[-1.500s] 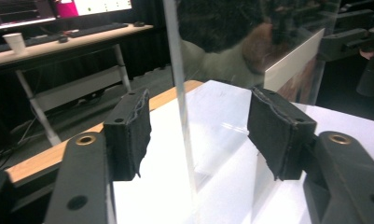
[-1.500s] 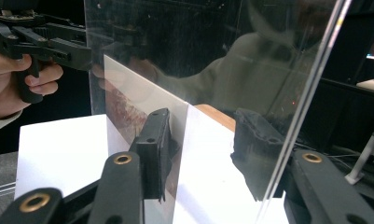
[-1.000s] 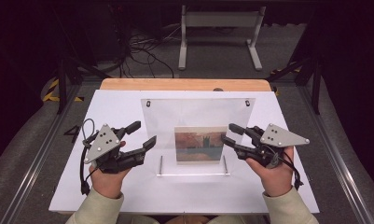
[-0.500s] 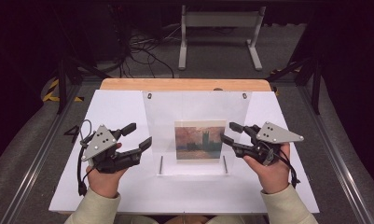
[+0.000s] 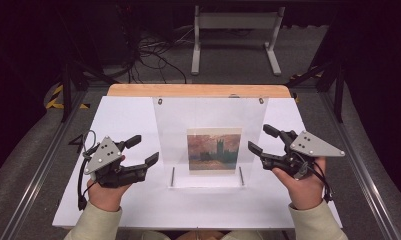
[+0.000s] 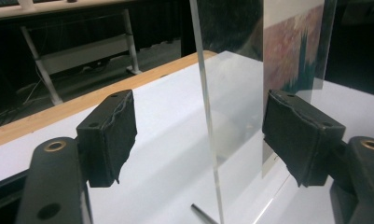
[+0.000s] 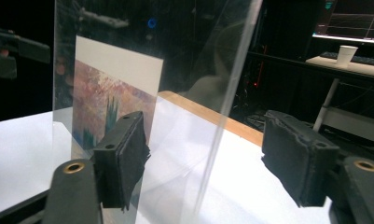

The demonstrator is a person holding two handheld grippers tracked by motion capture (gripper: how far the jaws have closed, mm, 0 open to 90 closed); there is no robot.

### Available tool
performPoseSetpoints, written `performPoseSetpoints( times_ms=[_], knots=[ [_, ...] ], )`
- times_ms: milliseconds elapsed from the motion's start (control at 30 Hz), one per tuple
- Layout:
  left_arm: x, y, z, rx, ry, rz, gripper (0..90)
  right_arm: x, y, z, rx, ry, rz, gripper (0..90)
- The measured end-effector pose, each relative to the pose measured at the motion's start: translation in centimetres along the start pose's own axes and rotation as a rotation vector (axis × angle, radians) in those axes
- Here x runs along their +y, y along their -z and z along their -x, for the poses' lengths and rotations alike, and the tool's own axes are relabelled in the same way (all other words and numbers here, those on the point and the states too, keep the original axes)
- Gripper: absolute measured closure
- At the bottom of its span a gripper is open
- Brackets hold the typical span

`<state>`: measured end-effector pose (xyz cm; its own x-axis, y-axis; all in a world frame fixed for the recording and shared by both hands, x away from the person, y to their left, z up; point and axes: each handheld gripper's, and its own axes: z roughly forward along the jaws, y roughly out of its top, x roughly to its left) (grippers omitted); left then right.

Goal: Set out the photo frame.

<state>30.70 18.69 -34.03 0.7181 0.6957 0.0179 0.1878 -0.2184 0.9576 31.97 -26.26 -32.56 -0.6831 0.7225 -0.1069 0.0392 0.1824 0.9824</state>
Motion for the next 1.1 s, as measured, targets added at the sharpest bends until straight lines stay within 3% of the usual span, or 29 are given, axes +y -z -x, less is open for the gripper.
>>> performPoseSetpoints(
  times_ms=[433,700,1100],
  knots=[
    [-2.5,1.5,-1.8,0.032,0.041,-0.036,21.8,-0.4,3.3,1.9,-0.035,-0.022,-0.055,22.4],
    [-4.0,2.1,-2.6,0.053,0.052,-0.062,19.0,-1.6,4.5,3.0,-0.059,-0.038,-0.129,17.4],
    [-7.4,2.6,-4.1,0.043,0.026,-0.113,13.7,-5.1,5.4,4.5,-0.102,-0.091,-0.224,12.7]
  ],
)
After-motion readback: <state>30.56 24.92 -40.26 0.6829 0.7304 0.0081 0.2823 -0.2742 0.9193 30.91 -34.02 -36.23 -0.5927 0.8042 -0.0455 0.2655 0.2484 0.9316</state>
